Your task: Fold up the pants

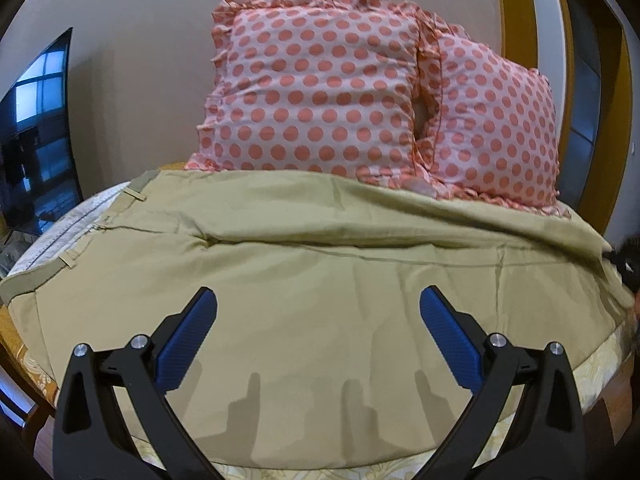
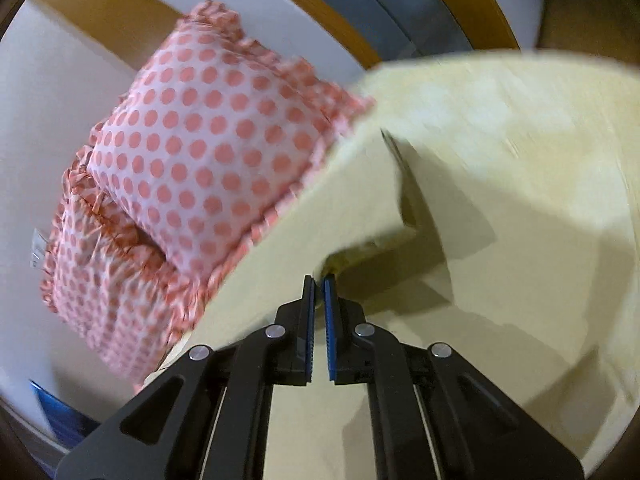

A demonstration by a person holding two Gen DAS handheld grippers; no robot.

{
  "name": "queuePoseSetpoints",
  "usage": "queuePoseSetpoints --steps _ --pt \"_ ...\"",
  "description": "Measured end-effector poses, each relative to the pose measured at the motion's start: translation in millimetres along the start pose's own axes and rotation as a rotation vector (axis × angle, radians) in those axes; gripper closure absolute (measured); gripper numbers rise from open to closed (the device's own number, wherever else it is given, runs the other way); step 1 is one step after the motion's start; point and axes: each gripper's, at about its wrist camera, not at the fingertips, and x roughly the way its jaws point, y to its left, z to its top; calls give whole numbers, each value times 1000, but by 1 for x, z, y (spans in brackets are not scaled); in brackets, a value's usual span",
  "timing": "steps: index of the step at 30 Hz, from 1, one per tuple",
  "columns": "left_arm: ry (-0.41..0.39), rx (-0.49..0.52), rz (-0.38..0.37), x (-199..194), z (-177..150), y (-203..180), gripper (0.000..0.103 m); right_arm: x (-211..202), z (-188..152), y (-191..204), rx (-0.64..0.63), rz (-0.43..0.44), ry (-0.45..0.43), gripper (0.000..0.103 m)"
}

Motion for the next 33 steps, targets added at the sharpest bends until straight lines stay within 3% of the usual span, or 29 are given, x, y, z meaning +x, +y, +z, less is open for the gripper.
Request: queuePoseSetpoints --steps 3,4,5,7,9,11,12,13,17,19,22,29,33 --pt "-7 -11 25 -3 4 4 2 0 -4 -11 108 -7 66 86" --pt "-11 -14 37 -6 4 6 2 0 -5 -12 121 0 73 73" --pt "-15 -16 48 -8 3 7 2 0 -6 -12 131 8 78 52" --pt "-27 -21 73 -12 2 11 2 0 -6 -11 144 31 62 45" --pt "-30 -28 92 -14 3 16 2 4 -5 -12 155 25 45 45" --pt "-13 -47 75 -11 7 22 2 12 -3 -13 154 -1 30 58" --pt "-7 -54 61 -10 9 25 2 18 -2 -16 156 4 36 90" --pt "-1 -66 28 -8 14 30 2 23 -1 -20 156 26 54 101" --pt "-7 -159 -145 1 32 55 2 -20 10 -30 114 149 -65 102" --pt "-2 -229 -169 12 47 73 2 -49 14 -39 104 173 -127 102" --pt "27 -278 -124 40 68 88 2 -73 14 -53 111 171 -156 102" --pt "233 -419 -41 156 129 112 3 -92 9 -58 82 151 -181 102" --pt "369 -404 128 230 159 114 4 -89 10 -52 64 142 -188 102"
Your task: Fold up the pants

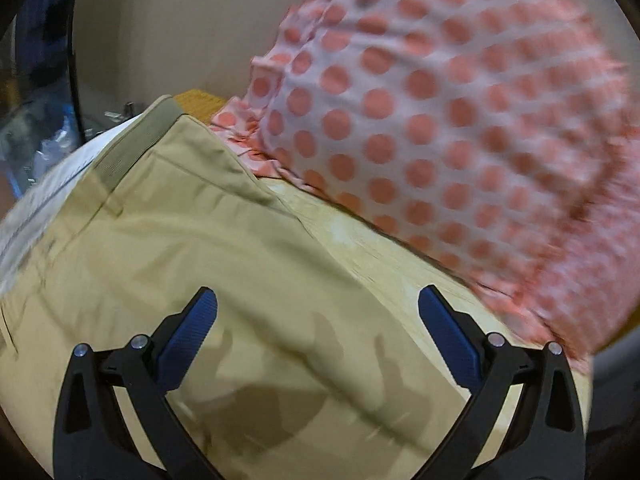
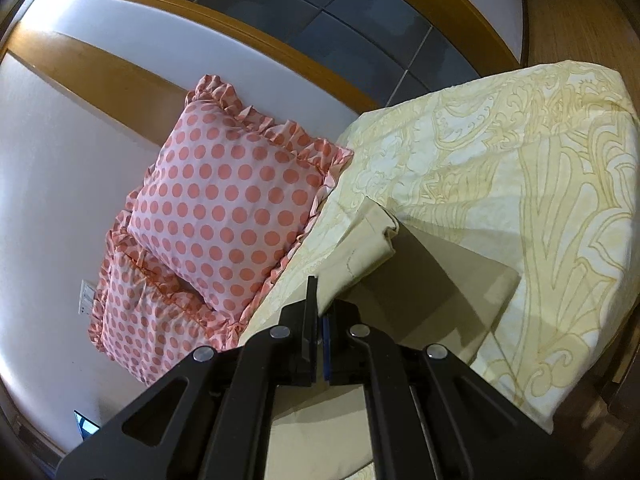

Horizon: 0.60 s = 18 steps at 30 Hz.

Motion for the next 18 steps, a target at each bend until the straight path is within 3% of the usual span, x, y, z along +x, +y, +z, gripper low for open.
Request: queuePoseSetpoints --steps 5,6,7,9,10,12,15,18 --pt "141 48 310 71 26 -13 11 2 2 4 -42 -15 13 101" --pt "146 50 333 75 27 -12 16 3 2 4 -47 -15 15 101" --pt "150 50 350 82 27 -11 29 4 2 4 -57 -17 16 101" --pt "149 46 296 88 24 -6 57 5 2 6 -79 -22 18 101" --pt "122 51 278 84 23 -4 90 6 2 7 -86 -18 16 101" --pt "73 32 202 62 21 6 92 8 5 8 -89 -6 14 101" --pt "-70 7 81 -3 14 29 93 6 12 13 -90 39 7 101" --pt "-213 -22 -47 -92 -14 69 93 -4 17 19 -112 77 -20 102"
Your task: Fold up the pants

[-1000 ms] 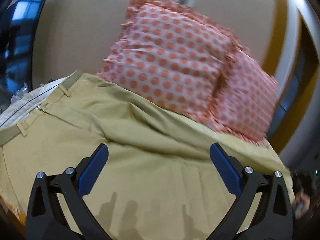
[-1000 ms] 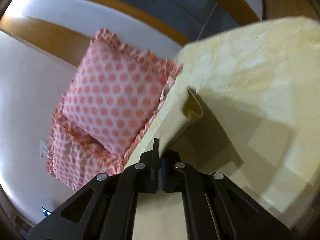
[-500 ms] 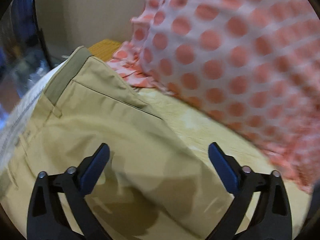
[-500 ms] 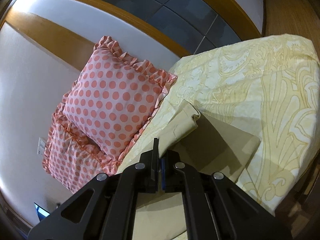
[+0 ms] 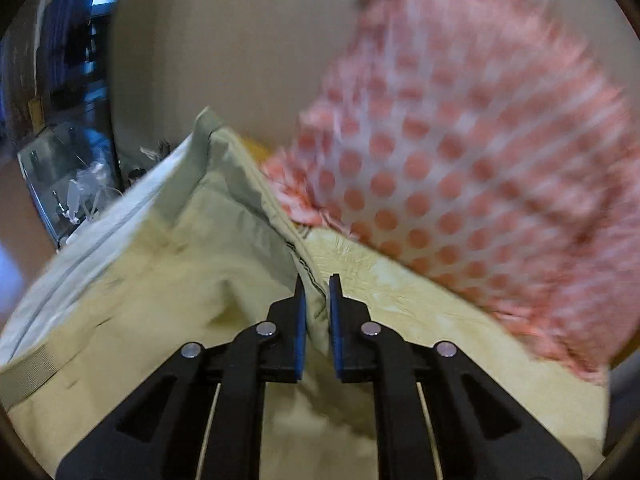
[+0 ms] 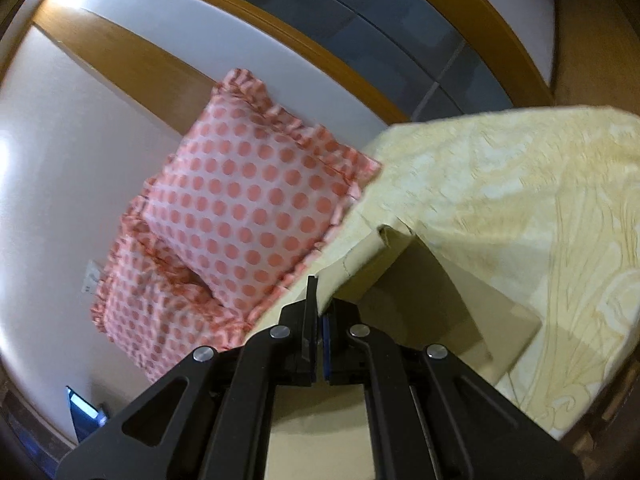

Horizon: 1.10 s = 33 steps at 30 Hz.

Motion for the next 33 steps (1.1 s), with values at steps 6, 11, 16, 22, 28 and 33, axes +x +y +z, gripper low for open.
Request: queuePoseSetpoints --steps 6,11,16,22,28,33 --pt "-9 -71 -42 -114 -98 84 92 -5 -8 -33 71 -64 29 101" --pt "67 -148 -39 -118 -166 123 92 -3 -23 -57 134 -115 75 101" --pt "69 -155 -58 -118 -178 136 92 -10 -21 -55 105 -156 68 101" --pt "63 -108 -77 -116 -183 137 83 -16 -26 -49 30 -277 90 99" --pt "-99 -68 29 -164 -173 148 43 -49 -15 -42 -2 -322 -30 40" --pt "-192 -48 64 -185 -169 145 40 -36 -21 -55 37 -305 36 51"
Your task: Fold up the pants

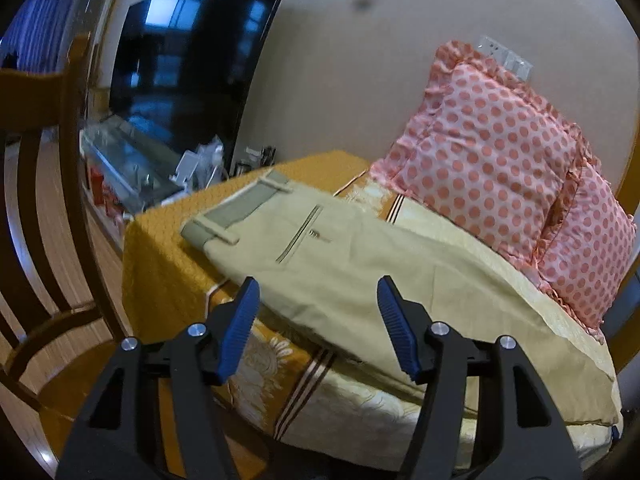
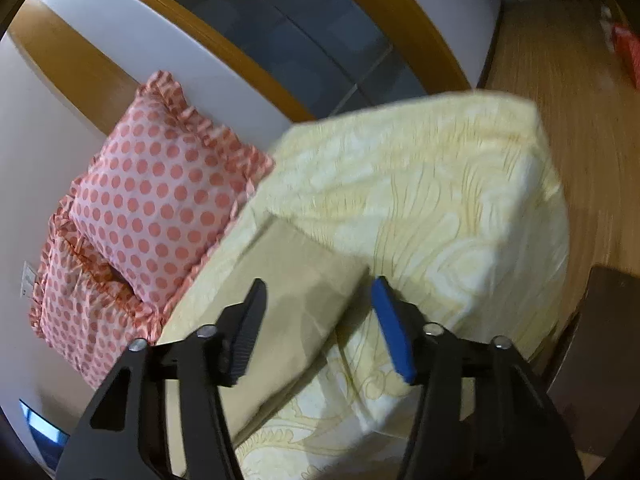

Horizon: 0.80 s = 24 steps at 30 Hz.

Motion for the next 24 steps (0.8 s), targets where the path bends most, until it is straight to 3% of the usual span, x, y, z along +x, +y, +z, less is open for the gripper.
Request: queuePoseSetpoints --steps 3,5,9,10,13,15,21,24 --pt "5 47 -48 3 -2 -20 35 4 -7 5 -9 30 11 53" --pt "20 84 -80 10 -5 -34 33 8 -11 9 -33 40 11 65" --pt "69 121 -123 30 -15 -56 31 9 -19 16 -134 -12 -46 75" --pt "83 125 -131 35 -18 -58 30 8 -21 19 -171 -17 -59 98" --pt "133 129 -131 52 -28 -61 30 13 -28 35 -342 -88 -78 99" --pt "152 126 -128 58 -33 -58 30 22 -28 36 -324 -90 -47 97" --pt "147 125 -150 61 -41 -52 27 28 -18 40 -262 11 -33 99" --pt "142 104 -169 61 -42 -48 27 21 -17 80 -293 142 -34 99"
